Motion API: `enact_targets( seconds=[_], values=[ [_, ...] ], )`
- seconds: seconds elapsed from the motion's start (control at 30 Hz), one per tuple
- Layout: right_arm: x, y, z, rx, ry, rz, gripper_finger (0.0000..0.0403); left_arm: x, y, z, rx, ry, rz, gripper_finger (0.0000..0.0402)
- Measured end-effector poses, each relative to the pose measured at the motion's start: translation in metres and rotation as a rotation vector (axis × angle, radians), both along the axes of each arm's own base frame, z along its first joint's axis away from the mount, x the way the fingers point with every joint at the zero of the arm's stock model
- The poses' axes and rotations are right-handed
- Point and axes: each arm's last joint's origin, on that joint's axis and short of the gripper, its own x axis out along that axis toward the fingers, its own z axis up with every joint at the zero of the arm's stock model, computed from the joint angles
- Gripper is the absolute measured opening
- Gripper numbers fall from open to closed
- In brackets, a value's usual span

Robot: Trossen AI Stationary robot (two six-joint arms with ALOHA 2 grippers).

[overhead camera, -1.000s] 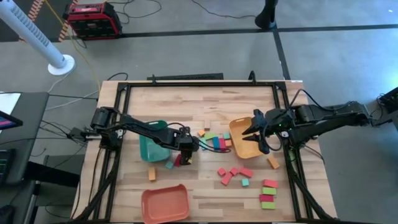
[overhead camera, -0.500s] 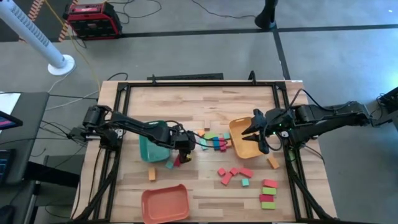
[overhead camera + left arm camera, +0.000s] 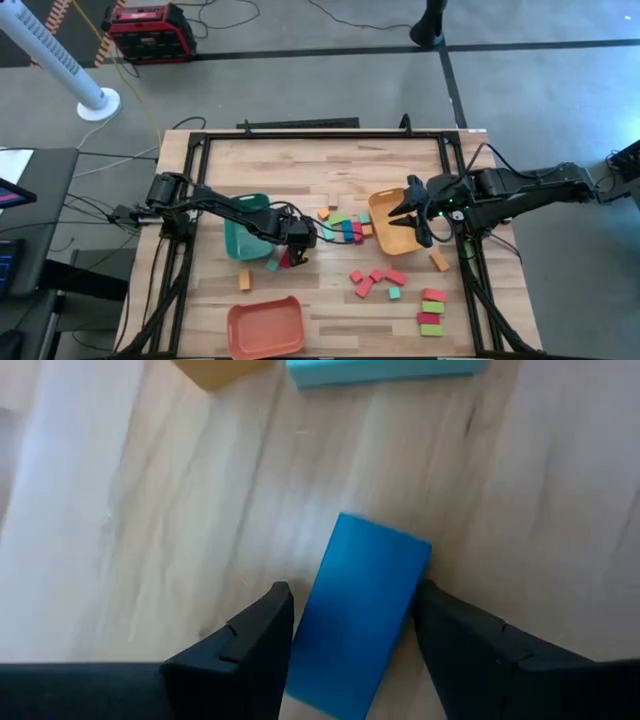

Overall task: Sort blocks by size
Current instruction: Put the thin blue rectangular block into the green bin

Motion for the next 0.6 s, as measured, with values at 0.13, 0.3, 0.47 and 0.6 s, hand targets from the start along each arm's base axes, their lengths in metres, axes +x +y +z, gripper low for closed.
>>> enact_targets(
  seconds=[0.13, 0.3, 0.47, 0.6],
  values=[
    [0.000, 0.000, 0.000, 0.002, -0.001, -0.001, 0.0133, 0.001, 0.000, -0.005, 0.002, 0.015, -0.033, 0.0185],
    [0.000, 0.000, 0.000, 0.007, -0.001, -0.005, 0.0133, 0.001, -0.001, -0.005, 0.013, 0.026, -0.084, 0.0144],
    [0.000, 0.000, 0.000, 0.007, 0.000, -0.005, 0.0133, 0.000, -0.001, -0.001, 0.022, 0.036, -0.137, 0.0119],
    [0.000, 0.000, 0.000, 0.007, 0.000, -0.005, 0.0133, -0.004, 0.000, 0.012, 0.022, 0.014, -0.162, 0.0120]
  ],
)
